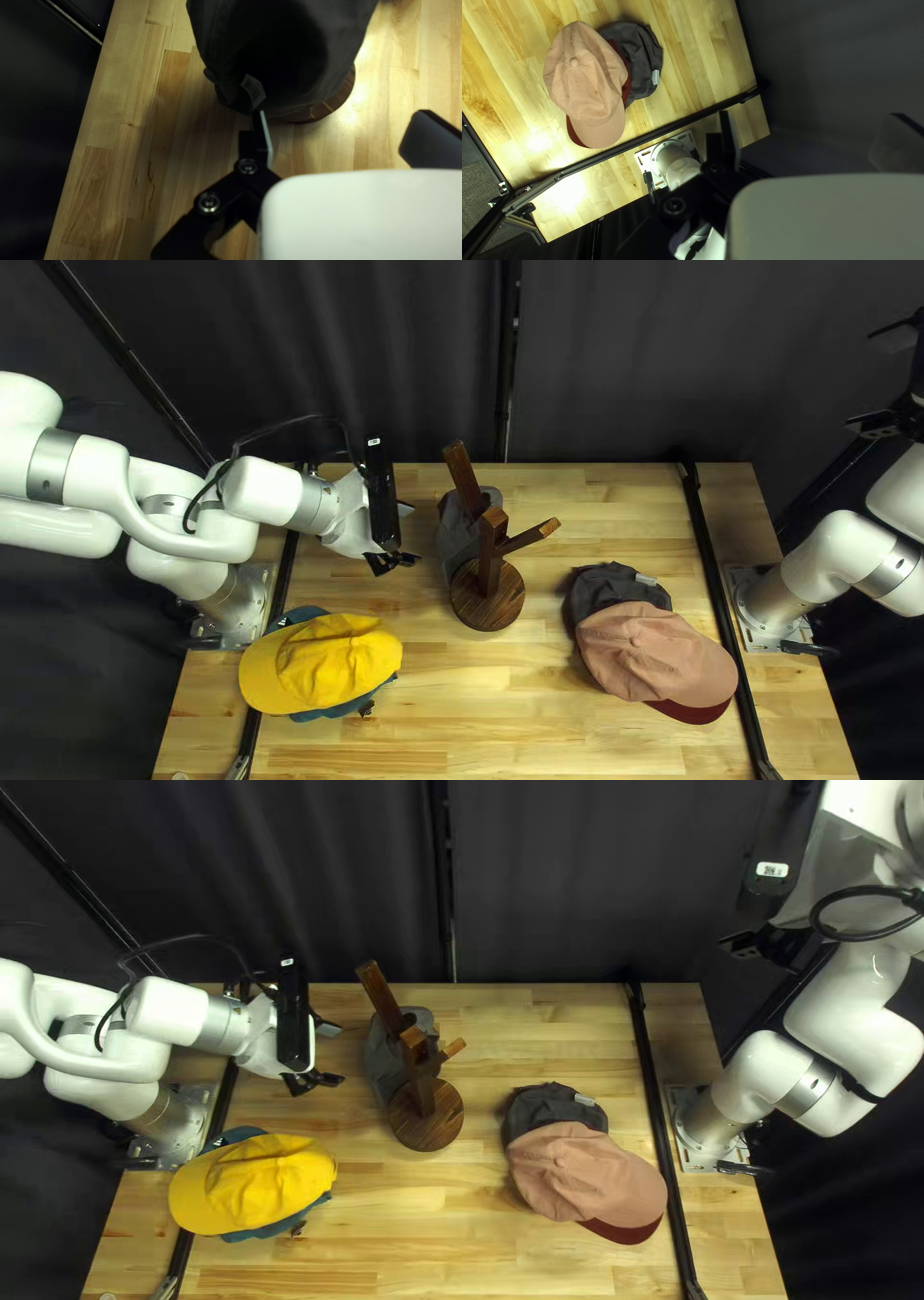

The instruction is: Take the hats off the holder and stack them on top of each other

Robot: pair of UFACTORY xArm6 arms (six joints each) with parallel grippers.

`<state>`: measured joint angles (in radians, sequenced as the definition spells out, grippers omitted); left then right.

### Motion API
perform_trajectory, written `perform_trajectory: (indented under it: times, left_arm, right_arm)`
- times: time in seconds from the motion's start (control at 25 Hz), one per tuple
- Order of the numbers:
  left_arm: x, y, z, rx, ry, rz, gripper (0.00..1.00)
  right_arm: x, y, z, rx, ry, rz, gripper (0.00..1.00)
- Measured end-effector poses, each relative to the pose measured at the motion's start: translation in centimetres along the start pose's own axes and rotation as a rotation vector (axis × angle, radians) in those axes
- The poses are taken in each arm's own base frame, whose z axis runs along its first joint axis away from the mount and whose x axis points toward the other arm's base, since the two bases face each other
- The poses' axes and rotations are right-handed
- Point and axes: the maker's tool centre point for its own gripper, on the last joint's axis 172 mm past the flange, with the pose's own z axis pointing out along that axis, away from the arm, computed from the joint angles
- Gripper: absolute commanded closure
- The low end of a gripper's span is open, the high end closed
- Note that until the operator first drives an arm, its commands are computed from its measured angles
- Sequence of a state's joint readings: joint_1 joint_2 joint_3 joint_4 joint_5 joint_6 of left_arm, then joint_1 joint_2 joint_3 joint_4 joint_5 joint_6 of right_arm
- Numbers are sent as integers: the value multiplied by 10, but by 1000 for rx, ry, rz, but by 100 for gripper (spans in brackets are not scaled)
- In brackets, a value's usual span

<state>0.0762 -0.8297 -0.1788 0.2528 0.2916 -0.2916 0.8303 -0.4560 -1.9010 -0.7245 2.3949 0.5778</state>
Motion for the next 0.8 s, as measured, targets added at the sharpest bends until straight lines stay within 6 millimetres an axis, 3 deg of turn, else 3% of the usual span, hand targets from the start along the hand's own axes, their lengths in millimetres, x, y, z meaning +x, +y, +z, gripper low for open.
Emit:
perform_trajectory:
  times: [0.44,0.72,0.76,0.8]
  left_arm:
    - [23,-3,22,-18,-16,-2,0]
    - [26,-2,24,-35,-31,-8,0]
    - [26,-2,23,-37,-33,-7,2]
    - [27,-2,23,-38,-34,-6,12]
  right_arm:
    - [0,0,0,0,0,0,0]
    - [0,0,0,0,0,0,0]
    - [0,0,0,0,0,0,0]
    - [0,0,0,0,0,0,0]
